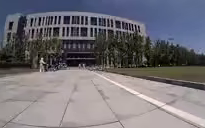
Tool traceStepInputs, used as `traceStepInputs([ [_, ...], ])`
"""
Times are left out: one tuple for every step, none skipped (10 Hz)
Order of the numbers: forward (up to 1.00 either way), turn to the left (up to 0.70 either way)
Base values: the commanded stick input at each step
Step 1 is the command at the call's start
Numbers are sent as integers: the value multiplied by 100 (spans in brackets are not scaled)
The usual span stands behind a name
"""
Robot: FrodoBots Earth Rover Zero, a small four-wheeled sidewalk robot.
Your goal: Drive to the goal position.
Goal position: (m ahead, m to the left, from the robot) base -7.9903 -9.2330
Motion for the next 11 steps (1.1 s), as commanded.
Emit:
traceStepInputs([
  [70,-32],
  [70,-32],
  [70,-32],
  [70,-32],
  [70,-32],
  [70,-32],
  [70,-32],
  [70,-32],
  [70,-32],
  [70,-32],
  [70,-32],
])
